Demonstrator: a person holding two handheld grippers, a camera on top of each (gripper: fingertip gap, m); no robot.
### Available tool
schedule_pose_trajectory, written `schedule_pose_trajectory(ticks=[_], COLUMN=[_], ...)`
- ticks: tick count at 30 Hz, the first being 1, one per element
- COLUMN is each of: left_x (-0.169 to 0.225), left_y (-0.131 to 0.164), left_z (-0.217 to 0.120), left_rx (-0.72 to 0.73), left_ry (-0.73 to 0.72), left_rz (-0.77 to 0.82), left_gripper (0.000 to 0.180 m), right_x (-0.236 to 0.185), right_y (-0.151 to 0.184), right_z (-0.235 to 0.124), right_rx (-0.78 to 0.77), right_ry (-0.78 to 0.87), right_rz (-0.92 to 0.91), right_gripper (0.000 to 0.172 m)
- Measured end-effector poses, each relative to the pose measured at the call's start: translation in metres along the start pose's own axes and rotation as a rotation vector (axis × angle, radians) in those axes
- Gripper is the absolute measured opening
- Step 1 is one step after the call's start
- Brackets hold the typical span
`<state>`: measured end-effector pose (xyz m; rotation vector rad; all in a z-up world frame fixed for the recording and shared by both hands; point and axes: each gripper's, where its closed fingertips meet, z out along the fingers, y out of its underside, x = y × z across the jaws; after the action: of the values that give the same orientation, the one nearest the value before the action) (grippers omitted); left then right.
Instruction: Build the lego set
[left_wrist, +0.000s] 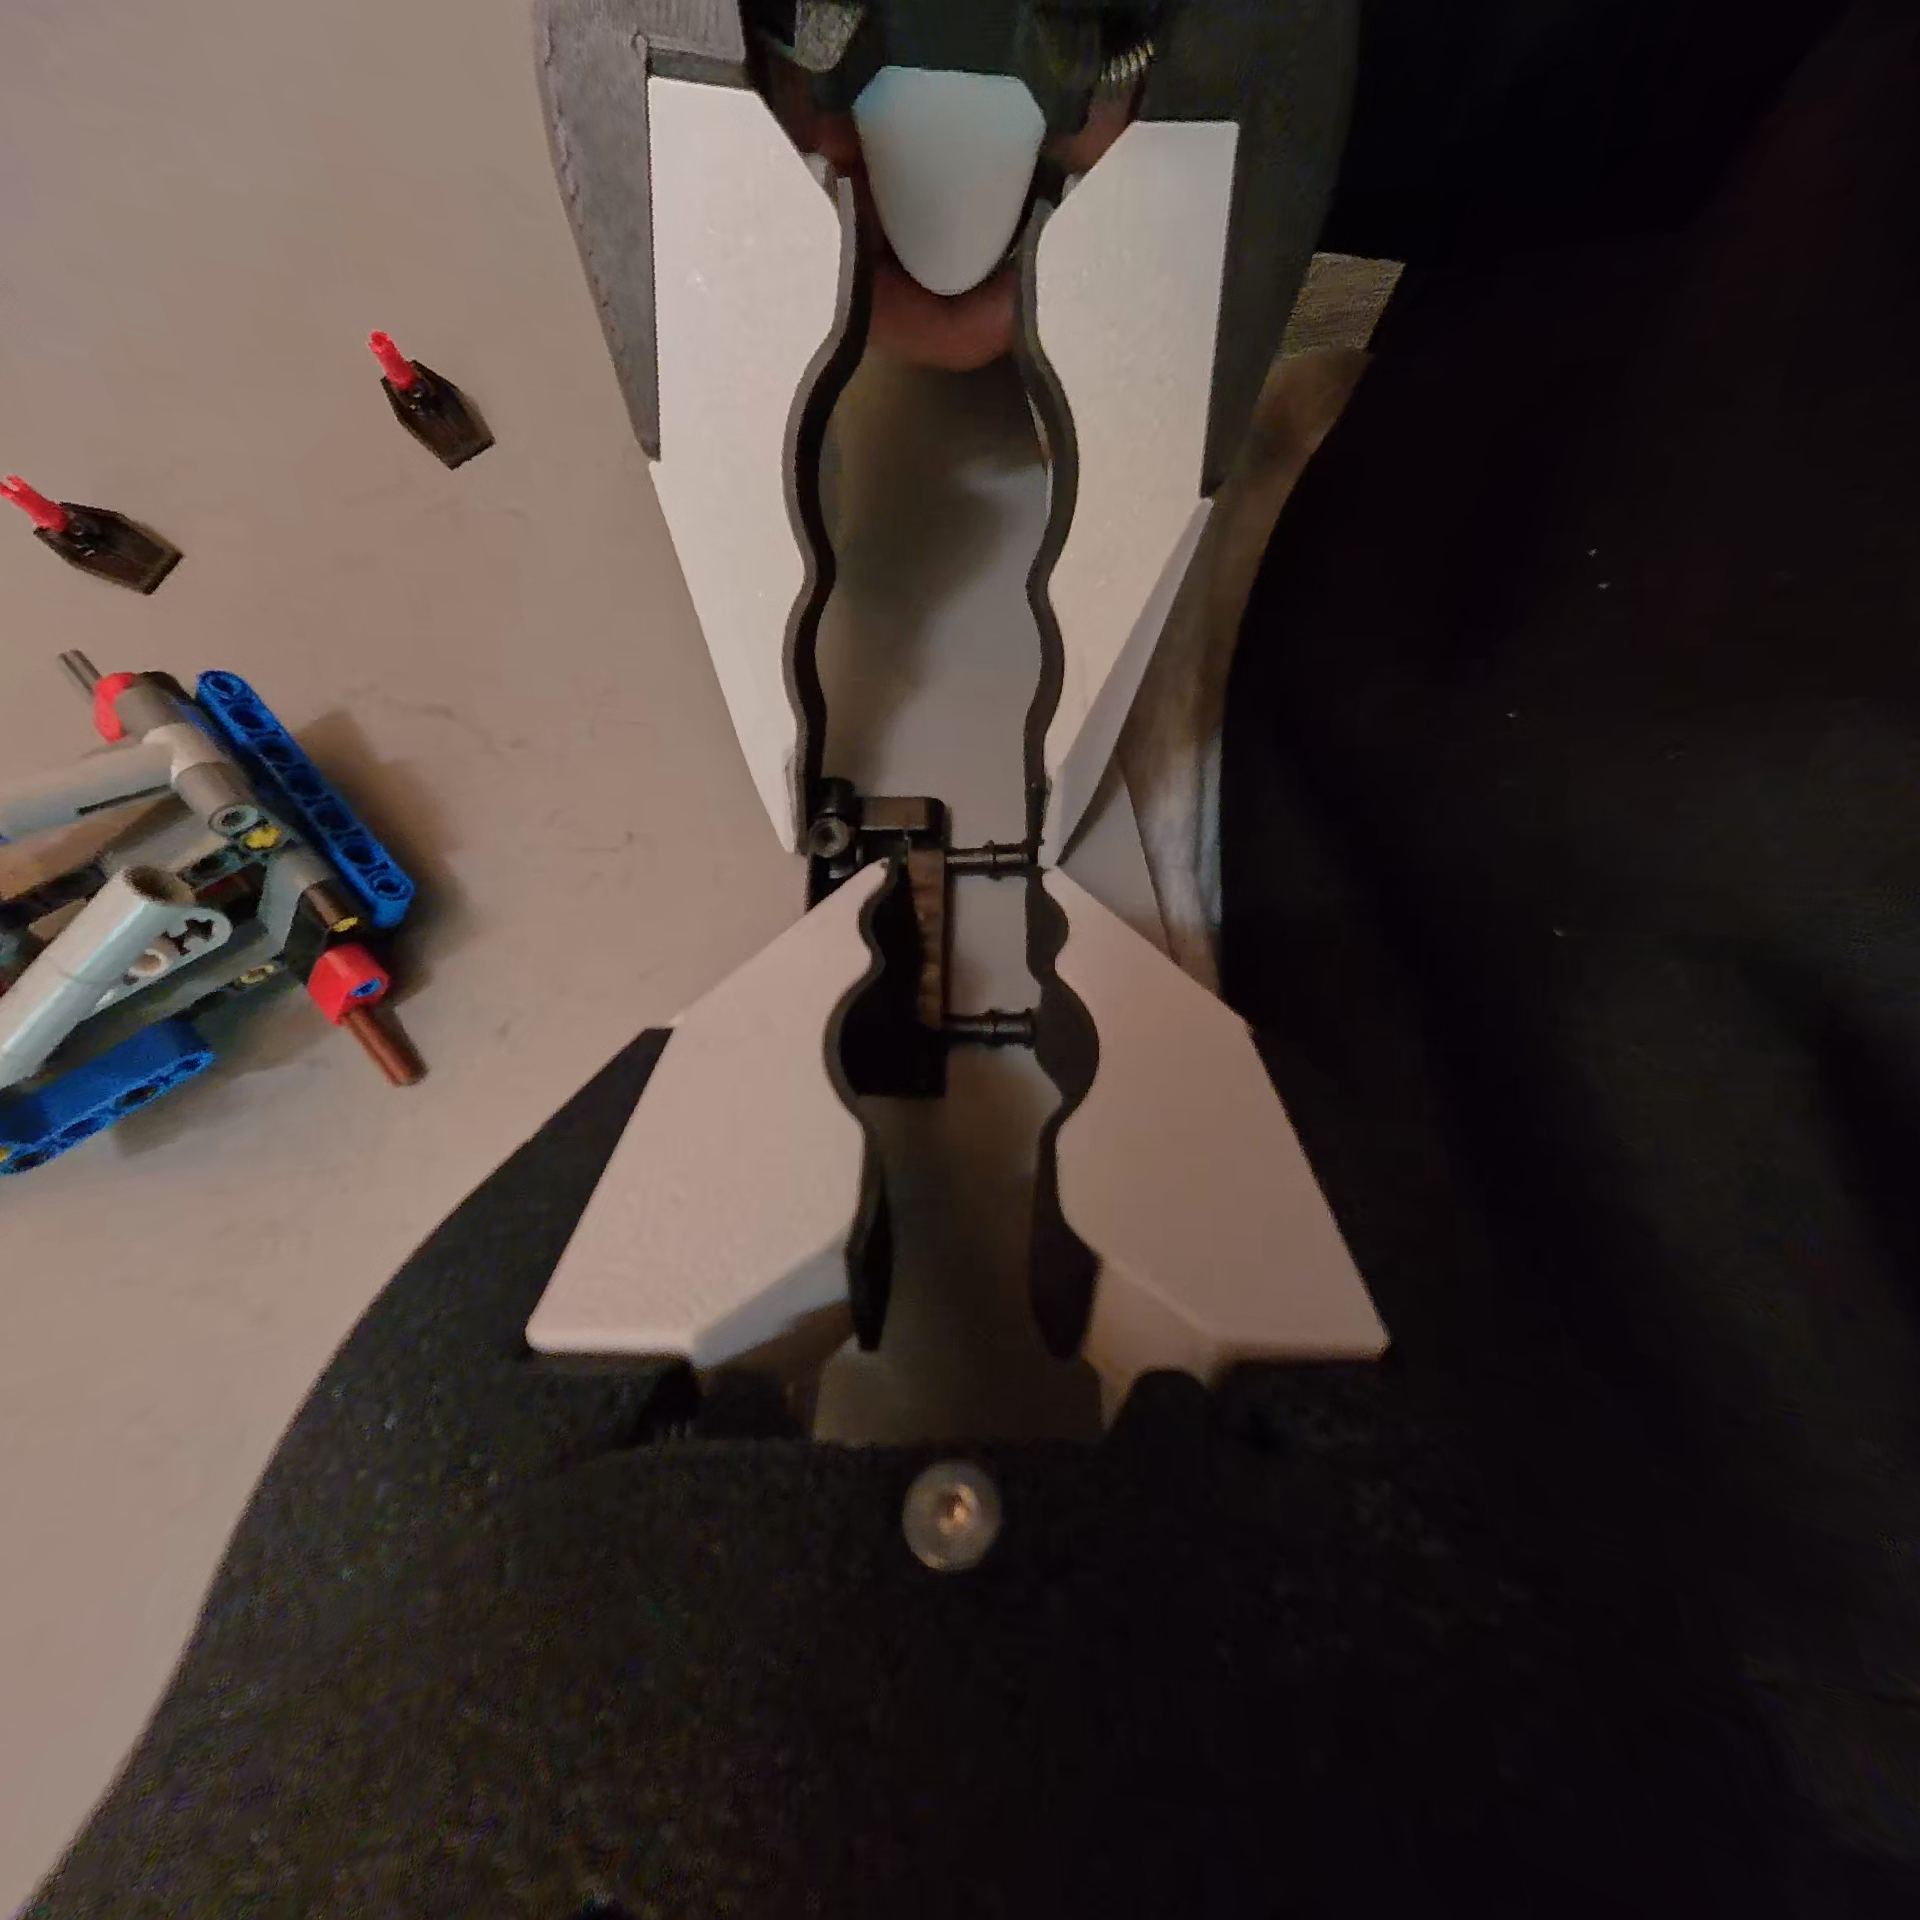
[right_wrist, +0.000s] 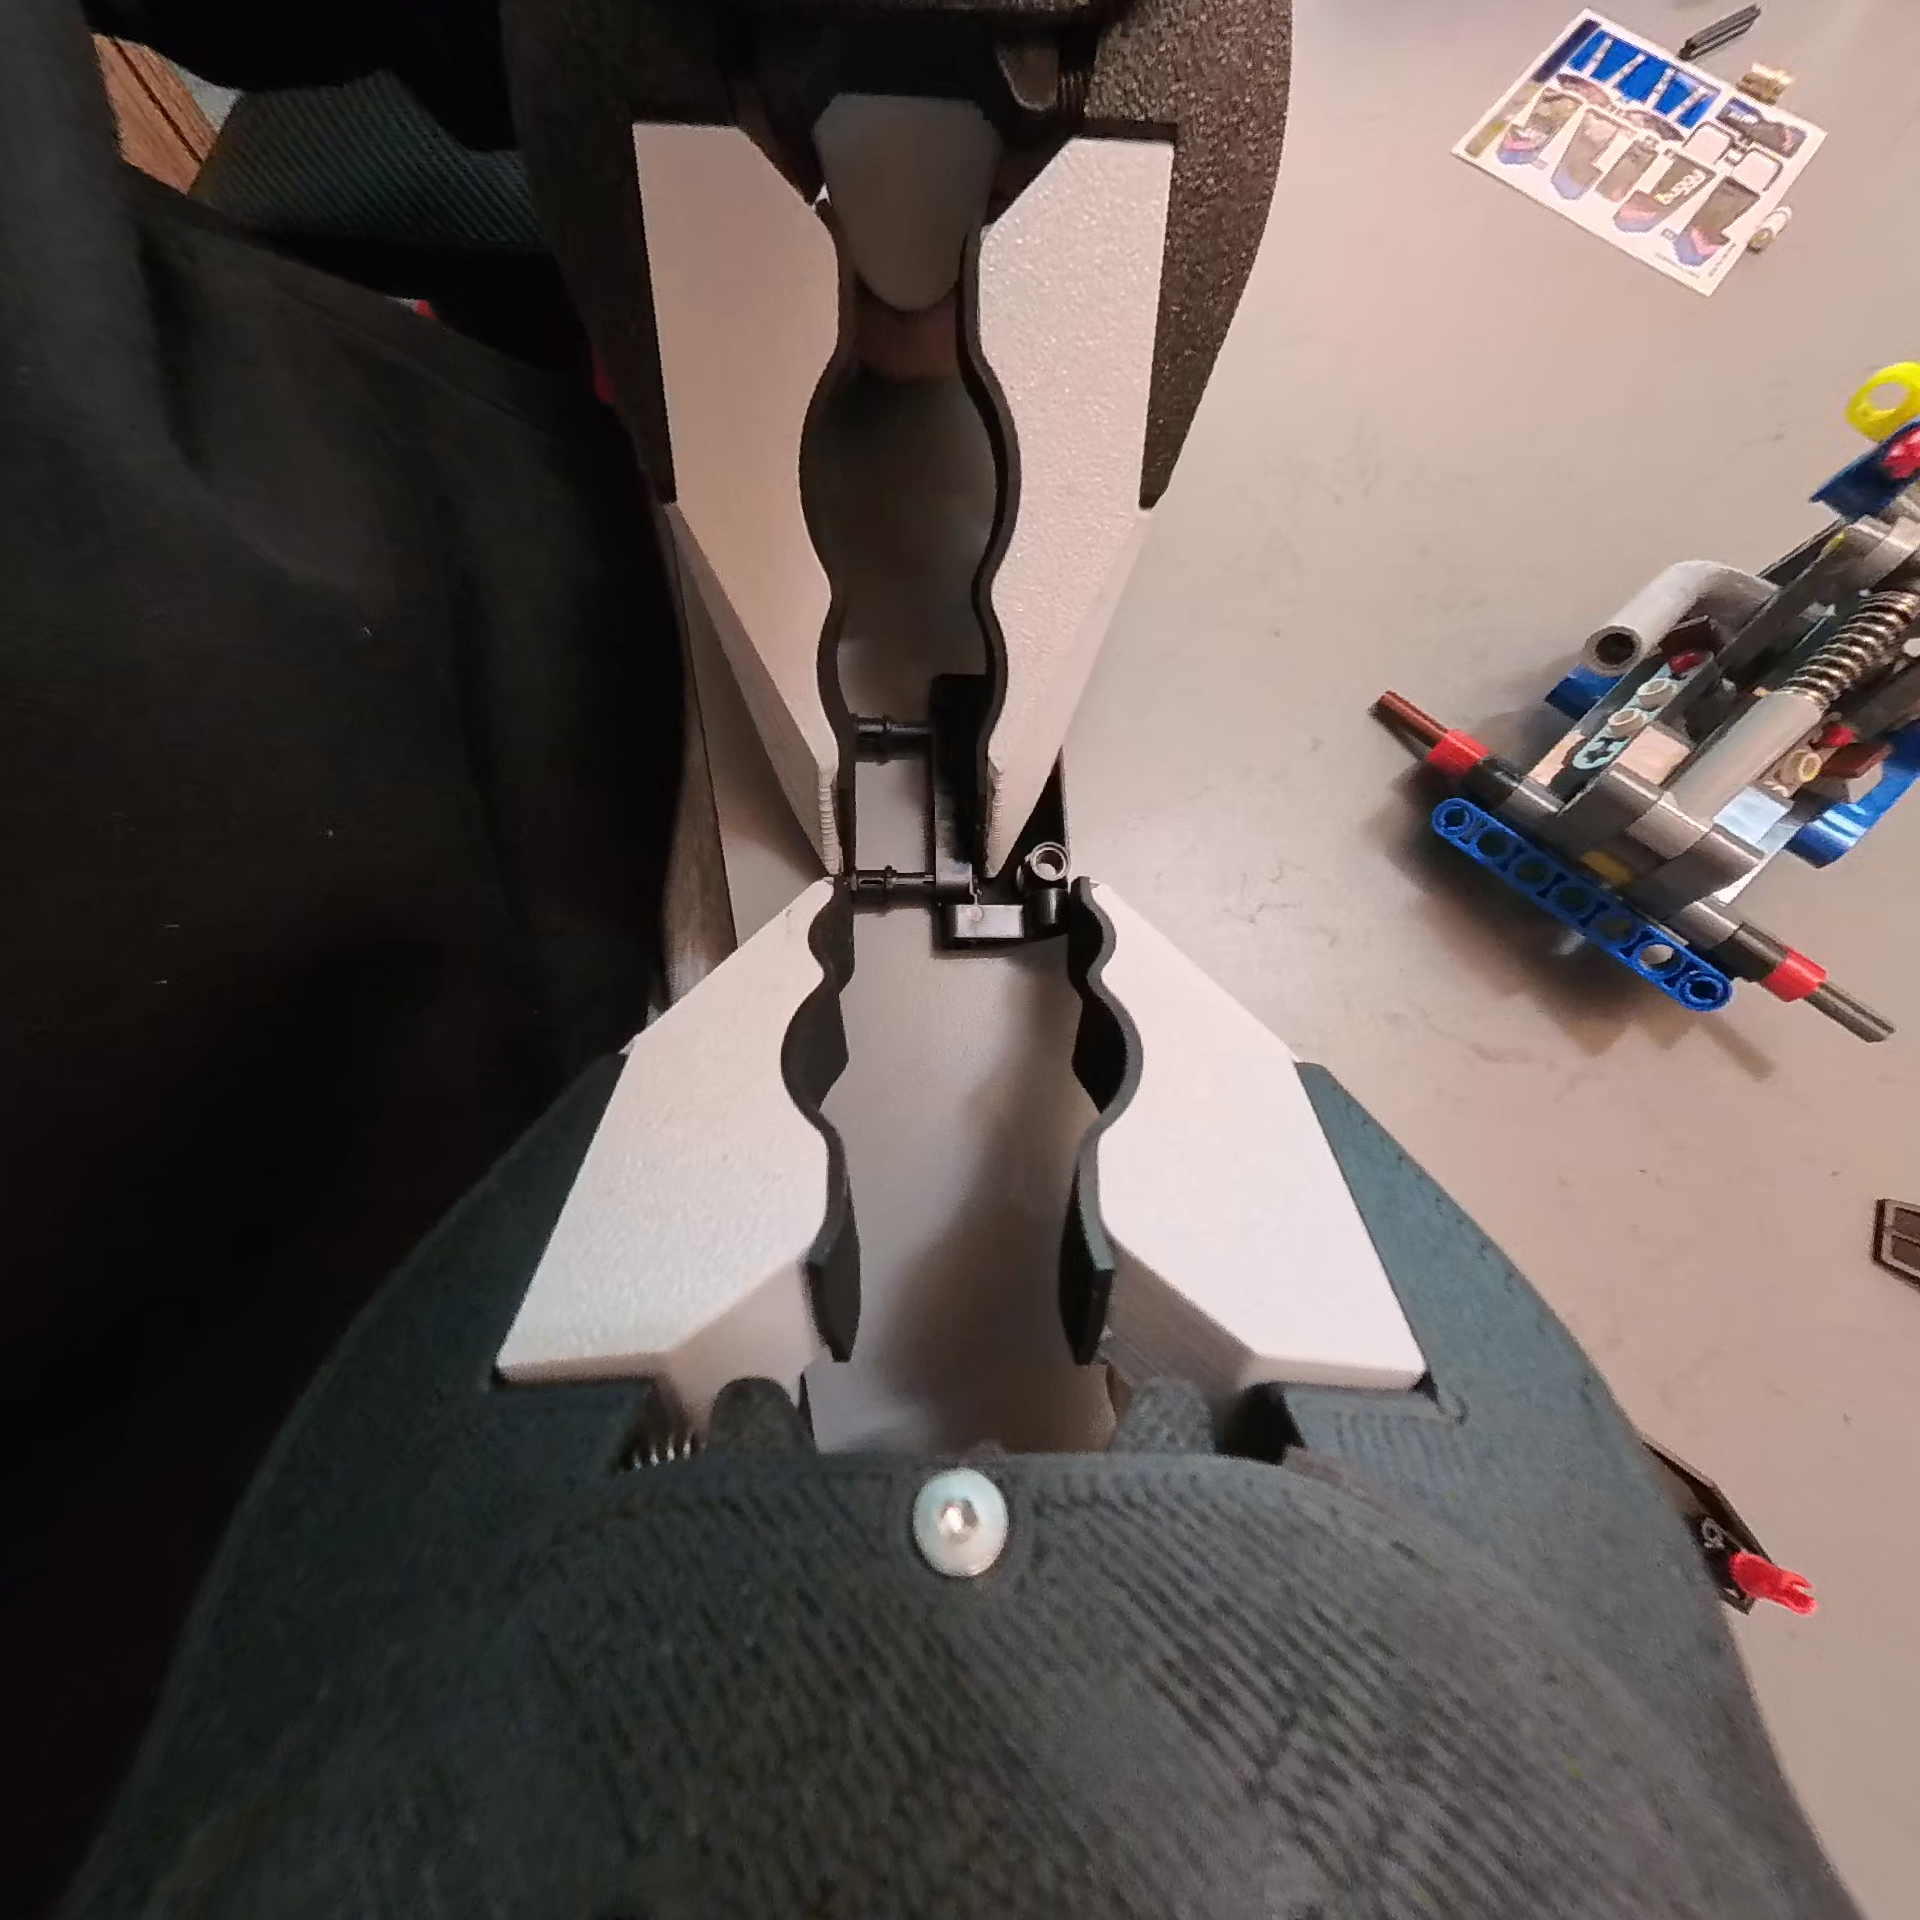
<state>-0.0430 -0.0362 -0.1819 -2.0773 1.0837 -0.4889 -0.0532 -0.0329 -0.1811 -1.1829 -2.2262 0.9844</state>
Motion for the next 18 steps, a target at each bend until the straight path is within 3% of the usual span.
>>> schedule_pose_trajectory(ticks=[13,18], left_x=[0.0008,-0.0004], left_y=[-0.0001,0.001], left_z=[-0.0002,-0.0017], left_rx=[0.001,-0.029], left_ry=[-0.037,-0.125], left_rz=[-0.035,-0.076], left_gripper=[0.019,0.021], right_x=[-0.0012,-0.0009], right_y=[-0.0001,0.0002], right_z=[-0.0009,-0.0012], right_rx=[0.004,0.004], right_ry=[0.036,0.052], right_rz=[-0.005,-0.016], right_gripper=[0.038,0.039])
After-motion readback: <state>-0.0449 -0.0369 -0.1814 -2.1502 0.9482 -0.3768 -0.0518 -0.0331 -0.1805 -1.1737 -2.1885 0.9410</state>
